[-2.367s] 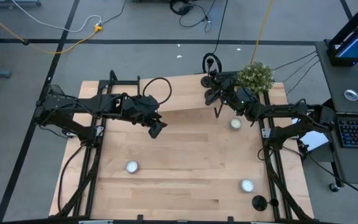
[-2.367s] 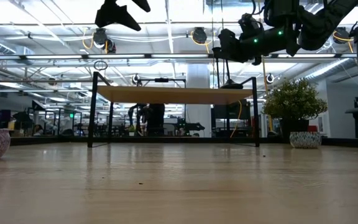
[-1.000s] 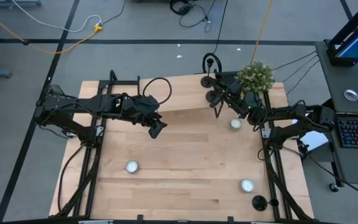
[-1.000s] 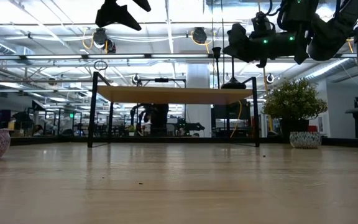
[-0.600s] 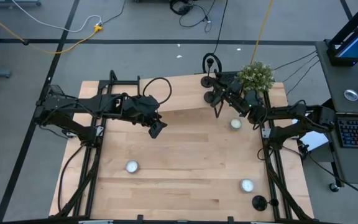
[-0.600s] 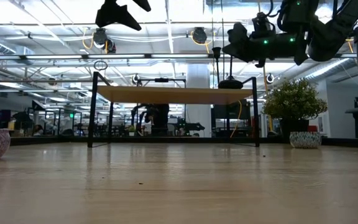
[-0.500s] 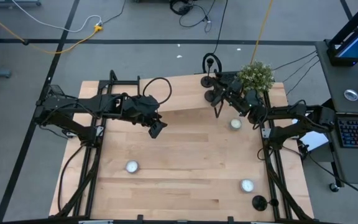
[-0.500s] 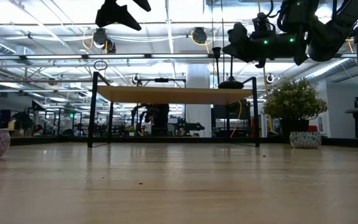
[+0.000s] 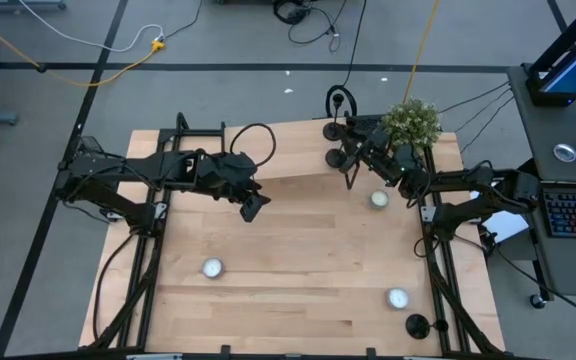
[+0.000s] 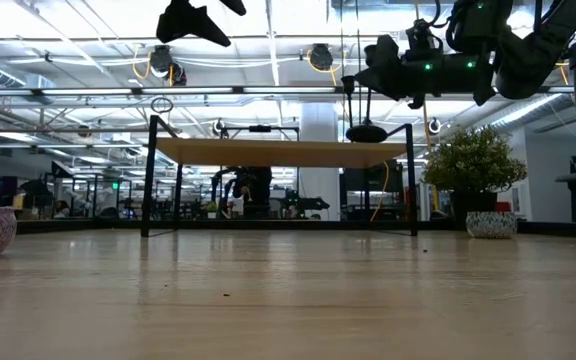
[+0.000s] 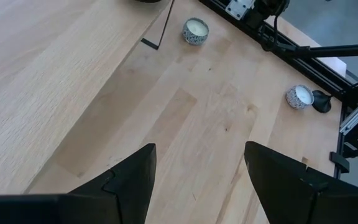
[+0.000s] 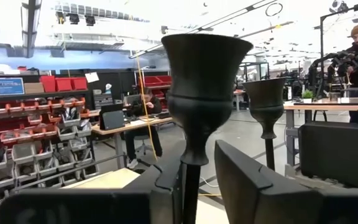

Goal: Pick & Place candle stick holders
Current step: Put the left black candle holder on the shelf aligned with the other black candle holder

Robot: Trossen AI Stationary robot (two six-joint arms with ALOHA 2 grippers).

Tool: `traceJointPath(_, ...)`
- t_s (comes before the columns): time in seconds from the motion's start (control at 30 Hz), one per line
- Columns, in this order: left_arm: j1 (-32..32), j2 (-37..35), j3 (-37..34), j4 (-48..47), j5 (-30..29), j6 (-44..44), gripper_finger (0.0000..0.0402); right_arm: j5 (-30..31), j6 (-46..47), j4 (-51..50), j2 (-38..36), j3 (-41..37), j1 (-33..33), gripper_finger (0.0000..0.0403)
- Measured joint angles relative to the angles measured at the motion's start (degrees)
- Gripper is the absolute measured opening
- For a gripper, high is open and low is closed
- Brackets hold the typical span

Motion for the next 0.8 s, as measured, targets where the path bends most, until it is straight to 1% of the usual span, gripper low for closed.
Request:
traceJointPath(0.67, 0.0, 0.0, 0.0, 2.7, 0.0, 1.0, 0.0253, -0.2, 1.3, 0.0, 0.0, 0.0, 0.0, 0.0122)
traceJointPath(0.8, 0.0, 0.0, 0.0, 2.7, 0.0, 1.0, 0.0253, -1.6, 2.2, 0.0, 0.0, 0.0, 0.0, 0.0126)
